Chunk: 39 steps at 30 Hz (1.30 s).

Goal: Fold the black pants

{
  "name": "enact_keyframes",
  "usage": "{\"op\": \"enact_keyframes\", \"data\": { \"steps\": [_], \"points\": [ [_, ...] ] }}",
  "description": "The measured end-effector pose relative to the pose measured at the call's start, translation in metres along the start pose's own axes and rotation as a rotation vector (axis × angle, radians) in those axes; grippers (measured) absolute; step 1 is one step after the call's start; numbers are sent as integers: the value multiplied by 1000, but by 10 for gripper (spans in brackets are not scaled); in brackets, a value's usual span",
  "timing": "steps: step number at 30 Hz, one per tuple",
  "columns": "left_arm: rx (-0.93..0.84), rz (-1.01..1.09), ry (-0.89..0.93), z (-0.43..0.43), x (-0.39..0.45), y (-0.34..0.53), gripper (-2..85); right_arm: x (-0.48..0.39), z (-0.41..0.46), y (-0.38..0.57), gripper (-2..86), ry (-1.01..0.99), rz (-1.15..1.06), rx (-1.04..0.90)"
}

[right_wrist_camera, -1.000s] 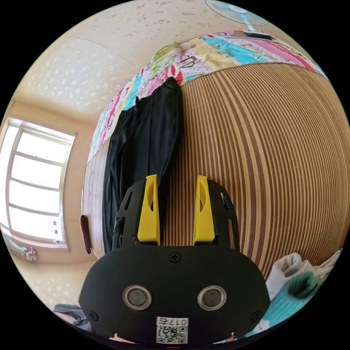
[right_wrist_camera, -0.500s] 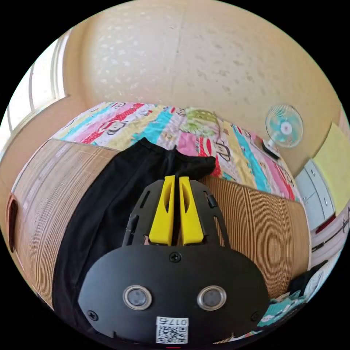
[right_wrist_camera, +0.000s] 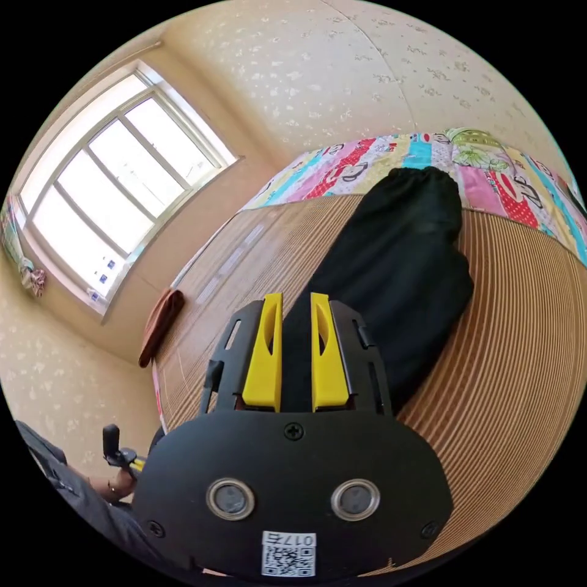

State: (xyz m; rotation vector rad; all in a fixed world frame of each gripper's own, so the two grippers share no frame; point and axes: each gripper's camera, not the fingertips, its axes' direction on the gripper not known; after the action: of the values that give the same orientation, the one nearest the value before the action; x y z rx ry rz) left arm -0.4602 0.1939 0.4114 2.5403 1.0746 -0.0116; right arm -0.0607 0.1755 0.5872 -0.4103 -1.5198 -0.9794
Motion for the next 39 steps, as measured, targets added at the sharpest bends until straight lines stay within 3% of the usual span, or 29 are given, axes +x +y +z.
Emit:
{"op": "enact_keyframes", "data": {
  "steps": [6, 11, 17, 20, 24, 29, 32, 35, 37, 39],
  "points": [
    [-27, 63, -64, 28, 10, -3, 34, -6, -58, 210, 87, -177, 241, -59],
    [-122, 87, -152, 63, 22, -16, 35, -45, -63, 300, 89, -177, 347, -28],
    [-173, 140, -233, 90, 43, -22, 35, -56, -78, 297, 98, 51, 299, -127],
    [-182, 169, -276, 103, 53, -22, 34, -49, -62, 295, 78, -107, 263, -245],
    [-234, 165, -267, 109, 59, -26, 26, -48, -76, 287, 31, -101, 267, -251],
    [-138, 373, 114, 57, 82, -14, 8, -50, -124, 280, 21, -344, 270, -76],
    [-138, 288, -29, 57, 61, -10, 17, -39, -109, 286, 22, -322, 285, -134],
    [-226, 166, -49, 85, 34, -14, 40, -19, -79, 292, 28, -355, 378, -232],
    [-224, 128, -74, 91, 31, -13, 62, -9, -79, 290, 37, -419, 426, -199],
    [-146, 110, -143, 84, 36, -13, 86, -7, -93, 276, 61, -313, 415, -130]
  ]
}}
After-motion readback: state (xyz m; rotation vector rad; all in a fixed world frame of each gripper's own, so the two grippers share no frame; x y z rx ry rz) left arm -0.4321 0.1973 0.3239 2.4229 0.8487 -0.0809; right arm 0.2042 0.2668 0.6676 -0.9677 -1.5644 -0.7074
